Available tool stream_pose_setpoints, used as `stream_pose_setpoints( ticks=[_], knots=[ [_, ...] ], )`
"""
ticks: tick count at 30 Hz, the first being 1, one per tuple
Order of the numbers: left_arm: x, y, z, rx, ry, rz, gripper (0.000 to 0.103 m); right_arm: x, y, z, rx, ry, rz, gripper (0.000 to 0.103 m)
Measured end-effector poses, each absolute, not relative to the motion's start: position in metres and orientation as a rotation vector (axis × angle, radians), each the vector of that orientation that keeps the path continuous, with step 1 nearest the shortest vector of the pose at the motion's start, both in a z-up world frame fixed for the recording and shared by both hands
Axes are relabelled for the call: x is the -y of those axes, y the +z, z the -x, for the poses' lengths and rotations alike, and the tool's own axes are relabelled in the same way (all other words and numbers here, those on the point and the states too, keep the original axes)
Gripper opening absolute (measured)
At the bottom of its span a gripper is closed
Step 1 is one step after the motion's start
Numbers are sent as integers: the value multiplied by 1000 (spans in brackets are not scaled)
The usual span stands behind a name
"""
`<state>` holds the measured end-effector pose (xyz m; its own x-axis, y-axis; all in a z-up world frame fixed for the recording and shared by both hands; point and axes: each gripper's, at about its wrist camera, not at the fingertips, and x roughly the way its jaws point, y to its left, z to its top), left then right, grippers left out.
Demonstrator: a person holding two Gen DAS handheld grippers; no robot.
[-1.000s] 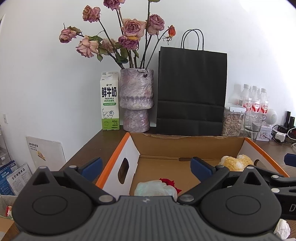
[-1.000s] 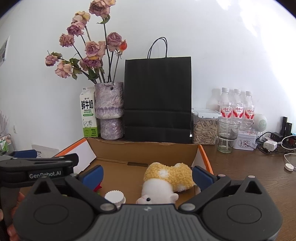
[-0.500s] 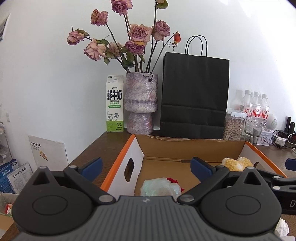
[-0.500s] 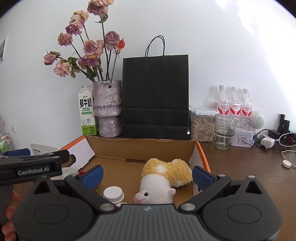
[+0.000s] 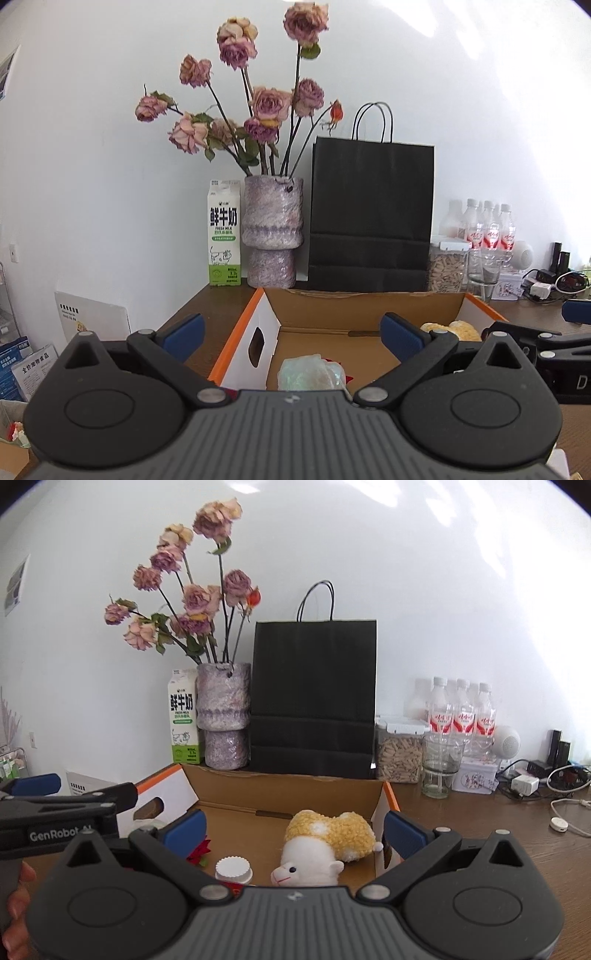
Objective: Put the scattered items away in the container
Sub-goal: 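Withdraw both grippers from the box toward the table items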
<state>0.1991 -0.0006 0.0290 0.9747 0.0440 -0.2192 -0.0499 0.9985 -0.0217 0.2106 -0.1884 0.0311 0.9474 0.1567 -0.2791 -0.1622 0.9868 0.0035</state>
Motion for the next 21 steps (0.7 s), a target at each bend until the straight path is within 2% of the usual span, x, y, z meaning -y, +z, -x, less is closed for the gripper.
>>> stream_pose_setpoints(
  ticks=[6,21],
  knots=[
    [-10,31,-165,-213,16,40,103,198,38,-179,-286,178,5,103],
    [-27,-5,-113,-372,-5,81,103,218,5,-122,-411,197,12,103]
  ],
)
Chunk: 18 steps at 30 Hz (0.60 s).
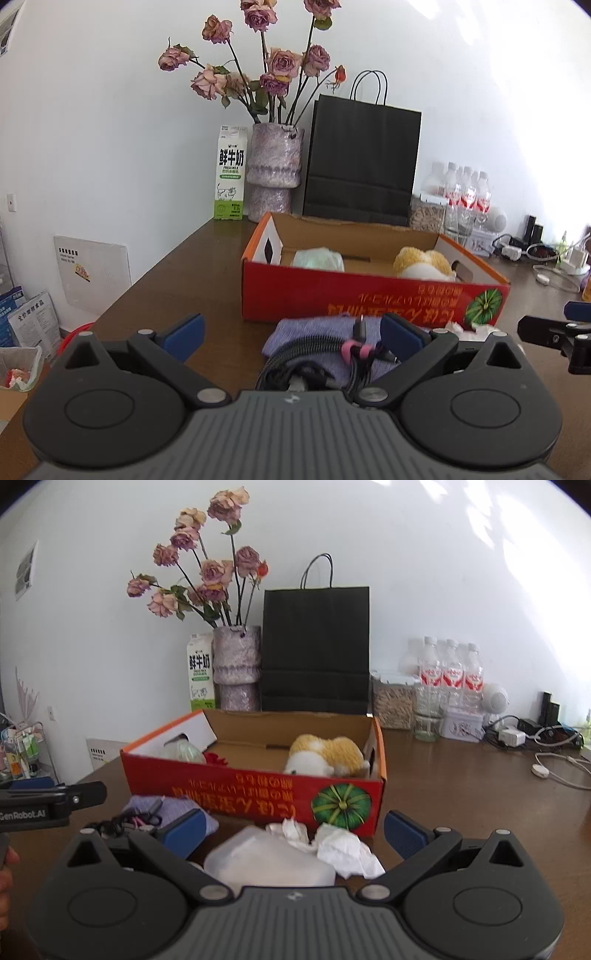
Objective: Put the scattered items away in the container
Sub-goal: 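Withdraw both grippers from the box toward the table items, then grasp the small beige block with the right gripper while the left gripper grasps the black cable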
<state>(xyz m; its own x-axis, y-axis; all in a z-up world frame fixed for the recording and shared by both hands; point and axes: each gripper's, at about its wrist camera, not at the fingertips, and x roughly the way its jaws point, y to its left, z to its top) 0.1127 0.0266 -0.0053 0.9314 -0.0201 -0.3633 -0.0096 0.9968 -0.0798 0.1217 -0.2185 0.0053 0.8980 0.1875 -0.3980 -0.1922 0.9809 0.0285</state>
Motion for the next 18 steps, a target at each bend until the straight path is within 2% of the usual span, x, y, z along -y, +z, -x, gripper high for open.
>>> stream_pose_setpoints(
  ticks=[18],
  knots=[
    [-35,-16,-85,-416,29,60,103,228,-25,-90,-526,174,20,103]
  ],
)
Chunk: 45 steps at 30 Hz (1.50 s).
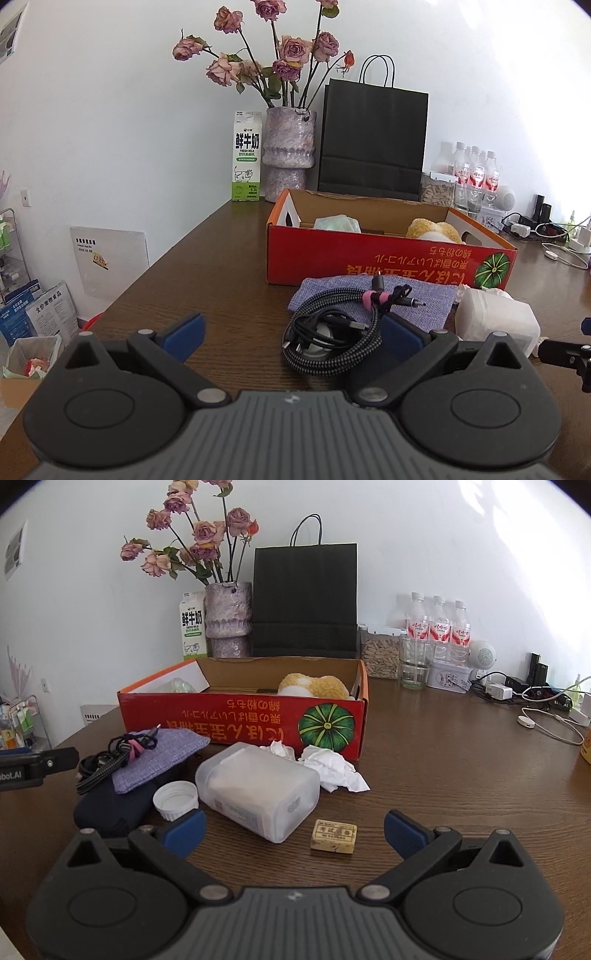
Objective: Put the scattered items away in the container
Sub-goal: 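Grasp the small beige block with the right gripper while the left gripper grasps the black cable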
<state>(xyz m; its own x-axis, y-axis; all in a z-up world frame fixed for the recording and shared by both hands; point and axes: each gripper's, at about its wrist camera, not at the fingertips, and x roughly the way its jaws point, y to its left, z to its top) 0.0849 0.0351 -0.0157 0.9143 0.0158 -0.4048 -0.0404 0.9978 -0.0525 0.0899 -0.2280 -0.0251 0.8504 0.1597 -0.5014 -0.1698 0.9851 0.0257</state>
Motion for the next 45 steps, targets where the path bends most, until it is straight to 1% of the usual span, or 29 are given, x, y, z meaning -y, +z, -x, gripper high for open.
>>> stream_pose_setpoints(
  ticks=[16,28,34,39,41,42,43,44,45],
  knots=[
    [-35,-14,-75,-406,27,55,103,233,-34,-85,-554,154,22,103],
    [-31,-21,-89,-461,-6,20,103,235,-43,-94,-592,133,36,102],
    [-27,-23,-111,-513,-24,-12,103,240,-42,-103,-592,123,36,99],
    [-42,-20,-115,-491,-4,73,103,242,-42,-107,-593,124,34,95],
    [-46,-19,-118,-493,-1,78,103,243,-44,-110,-599,119,32,92],
    [-48,-18,-119,-493,1,78,99,243,-44,-111,-602,118,33,88],
    [-48,-18,-121,-496,2,77,93,244,-45,-113,-607,117,33,85],
    [-49,-18,-123,-502,0,76,89,244,-45,-115,-609,117,34,84],
    [-50,-18,-125,-508,-4,76,82,244,-45,-116,-611,117,34,82]
  ],
)
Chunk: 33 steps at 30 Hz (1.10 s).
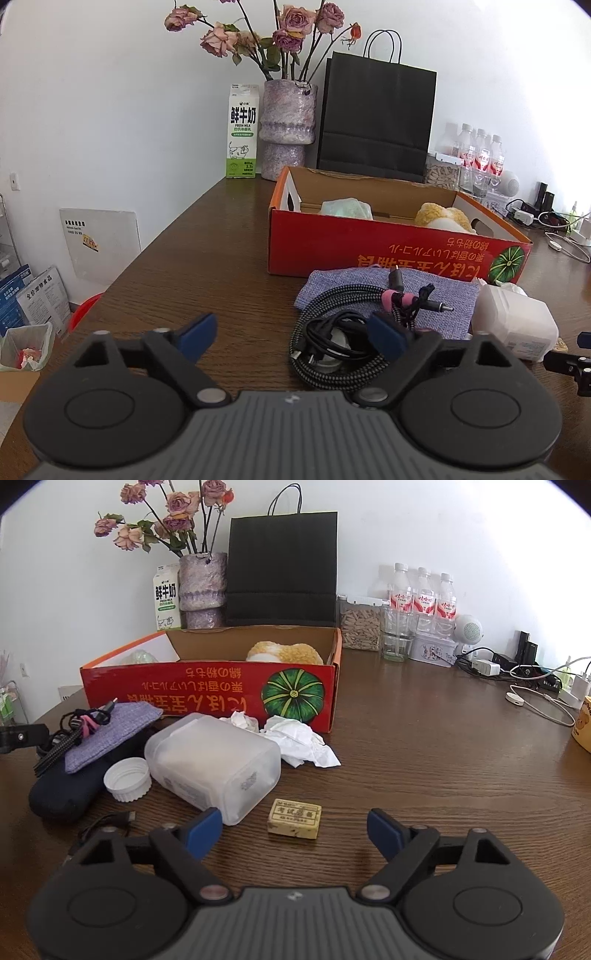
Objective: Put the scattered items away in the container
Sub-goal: 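Grasp the small beige block with the right gripper while the left gripper grasps the black cable, then carry the beige block and black cable over the box with both grippers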
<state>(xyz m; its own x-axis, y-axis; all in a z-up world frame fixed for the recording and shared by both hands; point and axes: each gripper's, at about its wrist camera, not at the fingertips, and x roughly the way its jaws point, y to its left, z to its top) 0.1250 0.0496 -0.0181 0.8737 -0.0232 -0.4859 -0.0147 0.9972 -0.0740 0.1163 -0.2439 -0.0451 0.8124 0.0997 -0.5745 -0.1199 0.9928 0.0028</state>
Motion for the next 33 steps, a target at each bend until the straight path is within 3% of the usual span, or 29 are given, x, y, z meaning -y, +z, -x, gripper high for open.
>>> stream_pose_setpoints(
  ticks=[2,4,5,7,9,24,26,28,30,33],
  knots=[
    [-50,-19,-129,-518,-15,81,73,244,-46,-118,-617,118,31,77],
    [-51,-20,-132,-533,-30,84,50,244,-48,-120,-627,127,22,64],
    [-52,-21,-133,-543,-48,94,45,245,-49,-120,-632,133,14,59],
    [-52,-21,-133,-552,-86,109,23,244,-49,-119,-629,135,14,42],
    [-51,-21,-132,-555,-89,103,21,246,-48,-119,-625,138,1,30],
    [-53,-15,-121,-522,-84,123,14,255,-39,-109,-580,139,-41,30],
    [-52,-16,-124,-538,-82,121,16,255,-40,-109,-579,138,-42,30],
    [-51,-18,-126,-552,-78,112,30,255,-40,-109,-581,138,-43,30],
    [-51,-20,-129,-558,-63,95,36,254,-41,-108,-584,140,-43,30],
    [-54,-22,-133,-562,-78,96,35,254,-42,-108,-585,143,-46,30]
  ],
)
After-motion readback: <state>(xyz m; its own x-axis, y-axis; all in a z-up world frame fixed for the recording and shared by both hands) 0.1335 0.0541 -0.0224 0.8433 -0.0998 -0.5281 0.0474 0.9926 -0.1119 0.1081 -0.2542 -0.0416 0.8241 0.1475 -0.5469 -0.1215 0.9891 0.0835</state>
